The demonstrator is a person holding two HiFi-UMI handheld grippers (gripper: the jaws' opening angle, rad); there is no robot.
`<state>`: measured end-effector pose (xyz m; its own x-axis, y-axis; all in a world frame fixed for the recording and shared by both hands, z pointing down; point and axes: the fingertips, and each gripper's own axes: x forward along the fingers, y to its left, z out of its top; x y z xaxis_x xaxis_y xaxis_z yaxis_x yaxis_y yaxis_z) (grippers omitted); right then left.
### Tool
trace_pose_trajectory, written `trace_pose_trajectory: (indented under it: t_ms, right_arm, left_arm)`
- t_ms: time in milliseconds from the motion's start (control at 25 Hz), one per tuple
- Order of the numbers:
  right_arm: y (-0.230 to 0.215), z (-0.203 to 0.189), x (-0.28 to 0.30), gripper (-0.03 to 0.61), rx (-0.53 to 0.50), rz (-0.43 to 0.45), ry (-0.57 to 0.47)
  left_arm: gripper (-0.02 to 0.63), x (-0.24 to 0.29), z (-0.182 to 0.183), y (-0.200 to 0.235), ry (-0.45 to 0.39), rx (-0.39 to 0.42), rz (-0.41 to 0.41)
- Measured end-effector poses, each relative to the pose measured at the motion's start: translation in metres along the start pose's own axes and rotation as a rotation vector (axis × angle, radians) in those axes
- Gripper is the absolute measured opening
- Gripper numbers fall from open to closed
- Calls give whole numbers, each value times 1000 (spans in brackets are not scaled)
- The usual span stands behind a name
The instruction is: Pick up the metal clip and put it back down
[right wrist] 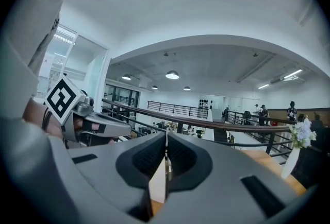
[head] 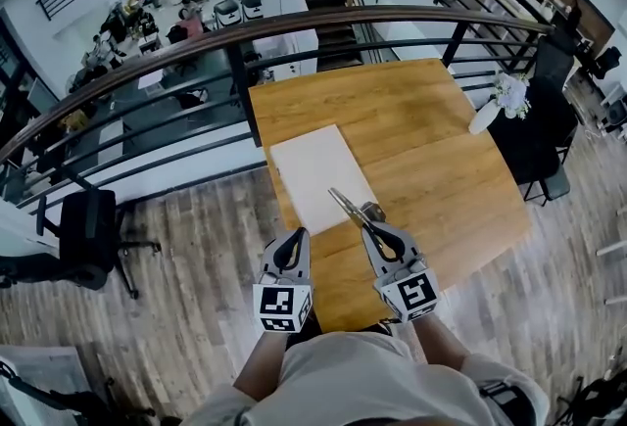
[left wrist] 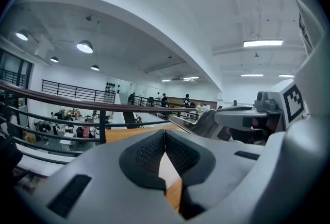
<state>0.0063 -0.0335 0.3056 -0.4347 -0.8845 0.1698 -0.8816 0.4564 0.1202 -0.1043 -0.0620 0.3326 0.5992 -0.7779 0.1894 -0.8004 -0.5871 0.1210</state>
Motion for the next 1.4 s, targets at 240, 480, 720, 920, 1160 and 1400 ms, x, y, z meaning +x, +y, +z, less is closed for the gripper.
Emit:
trace_pose_trajectory:
  t_ms: [240, 480, 720, 920, 1160, 1400]
  right_arm:
    - [-14, 15, 11, 34, -15, 29, -4]
    - [-22, 12, 45, 34, -20, 78, 28]
    - [-39, -10, 91, 34, 16, 130, 74]
    - [-48, -32, 125, 34, 38, 175, 124]
    - [-56, -77, 168, 34, 202, 215, 207]
    - [-60, -144, 197, 34, 334, 217, 308]
  left_arm:
    - [25, 0, 7, 8, -16, -29, 46]
    - [25, 8, -8, 33, 11, -79, 107]
    - [25, 33, -36, 59, 66, -108, 156]
    - [25, 52, -58, 78, 118, -90, 205]
    - [25, 75, -93, 95, 177, -130, 216]
    - [25, 91, -136, 100, 263, -148, 226]
